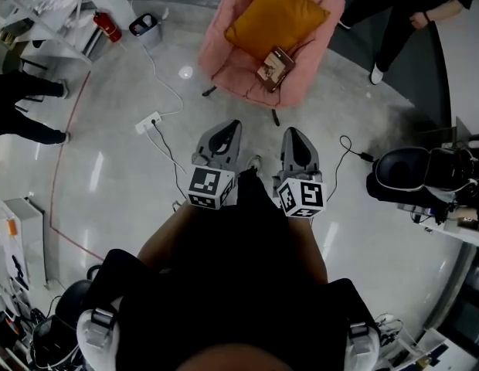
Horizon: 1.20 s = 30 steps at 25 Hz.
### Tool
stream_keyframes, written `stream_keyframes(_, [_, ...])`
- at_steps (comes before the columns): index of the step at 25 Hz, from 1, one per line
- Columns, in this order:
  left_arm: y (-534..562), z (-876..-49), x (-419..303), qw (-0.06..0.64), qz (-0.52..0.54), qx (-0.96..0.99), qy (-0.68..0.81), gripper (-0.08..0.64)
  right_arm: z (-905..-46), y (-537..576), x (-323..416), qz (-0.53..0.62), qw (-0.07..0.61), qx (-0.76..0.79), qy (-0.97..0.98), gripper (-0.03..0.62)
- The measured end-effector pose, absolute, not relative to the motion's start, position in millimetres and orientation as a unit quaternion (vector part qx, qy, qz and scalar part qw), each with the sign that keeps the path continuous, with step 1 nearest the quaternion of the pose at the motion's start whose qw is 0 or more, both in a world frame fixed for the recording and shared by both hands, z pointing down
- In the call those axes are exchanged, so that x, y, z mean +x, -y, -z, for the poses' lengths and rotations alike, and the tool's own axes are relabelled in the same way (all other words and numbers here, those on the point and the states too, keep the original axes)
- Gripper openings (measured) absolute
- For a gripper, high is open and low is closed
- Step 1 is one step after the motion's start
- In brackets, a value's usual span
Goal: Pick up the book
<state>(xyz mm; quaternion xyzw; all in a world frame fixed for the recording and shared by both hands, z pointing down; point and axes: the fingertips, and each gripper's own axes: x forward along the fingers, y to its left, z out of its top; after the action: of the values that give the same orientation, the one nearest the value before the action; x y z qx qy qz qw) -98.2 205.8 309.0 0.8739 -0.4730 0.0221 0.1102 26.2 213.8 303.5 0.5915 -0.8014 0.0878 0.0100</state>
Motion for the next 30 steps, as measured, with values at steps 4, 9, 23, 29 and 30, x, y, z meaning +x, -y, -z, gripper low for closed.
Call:
stream_keyframes(4, [-170.4,-310.5,-78.4,0.108,-0.028,0.875,0.472,0.006,-305.7,-178.8,41.2,-0.086,0.021,0.588,0.804,0.002])
stream_keyframes(9, [-123.8,-312.2,-57.8,0.114,-0.038,0.868,0.482,0.006,-304.6,-133.8,60.2,-0.089,0.025,0.582,0.808,0.002])
stream_keyframes(23, [-55.4,-295.8,1.3,0.092,-0.034,0.854,0.511,0.006,-301.8,-60.8,110.6,-0.083,0.022,0.544,0.835,0.002])
stream_keyframes(29, [-42.0,-294.5,3.5,0.097,-0.037,0.848,0.520,0.006,-296.4,-46.9,115.3,-0.089,0.015,0.538,0.838,0.002])
stream_keyframes(30, [-39.4,-294.3,4.2,0.096,-0.037,0.848,0.520,0.006,-297.9,-44.5,115.4,-0.091,0.016,0.538,0.838,0.002])
